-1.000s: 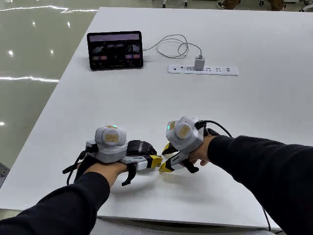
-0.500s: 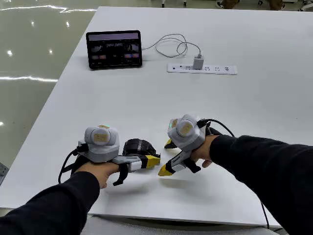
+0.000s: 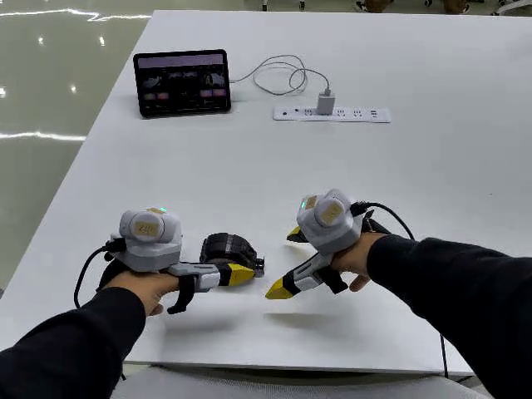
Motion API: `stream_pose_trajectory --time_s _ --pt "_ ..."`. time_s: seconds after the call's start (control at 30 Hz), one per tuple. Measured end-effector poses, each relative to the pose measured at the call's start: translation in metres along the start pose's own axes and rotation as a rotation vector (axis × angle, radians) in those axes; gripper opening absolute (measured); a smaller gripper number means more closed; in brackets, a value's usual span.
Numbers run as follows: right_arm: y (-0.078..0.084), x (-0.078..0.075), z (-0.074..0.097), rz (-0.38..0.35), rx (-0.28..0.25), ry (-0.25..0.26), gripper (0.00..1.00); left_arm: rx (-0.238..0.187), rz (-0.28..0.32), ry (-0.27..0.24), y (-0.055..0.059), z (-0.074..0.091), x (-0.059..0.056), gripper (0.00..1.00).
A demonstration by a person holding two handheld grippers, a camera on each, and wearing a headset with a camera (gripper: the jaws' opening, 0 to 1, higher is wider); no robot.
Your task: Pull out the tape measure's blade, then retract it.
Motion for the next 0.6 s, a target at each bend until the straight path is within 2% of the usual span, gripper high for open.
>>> stream_pose_trajectory --time_s 0.23,0.3,0.37,0.43,0.6 --pt "0.006 -0.006 0.013 -0.055 -0.032 0.03 0.8 -0.013 -0.035 0.024 -0.003 0.002 -0.001 1.0" --pt "0.008 -0.008 0.018 -0.06 -0.043 0.041 0.82 -0.013 -0.084 0.032 -0.005 0.002 -0.002 1.0" --pt "0.009 -0.008 0.024 -0.061 -0.052 0.05 0.83 0.004 -0.112 0.055 -0.004 0.003 -0.005 1.0" --pt "0.012 -0.008 0.029 -0.061 -0.056 0.053 0.83 0.01 -0.115 0.059 -0.004 0.004 -0.005 1.0" --pt "0.023 -0.014 0.045 -0.085 -0.069 0.088 0.87 -0.005 -0.126 0.065 -0.008 0.009 -0.005 1.0"
Point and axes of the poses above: the centre of the closed fingertips' face, and the gripper's own axes: z roughly backward along the fingers, x roughly to its left, y roughly out of its underside, the point moved 5 cm from there along z, roughly backward along the fingers, and after that the axes turned 5 degrees about y, right-handed, at the moved point
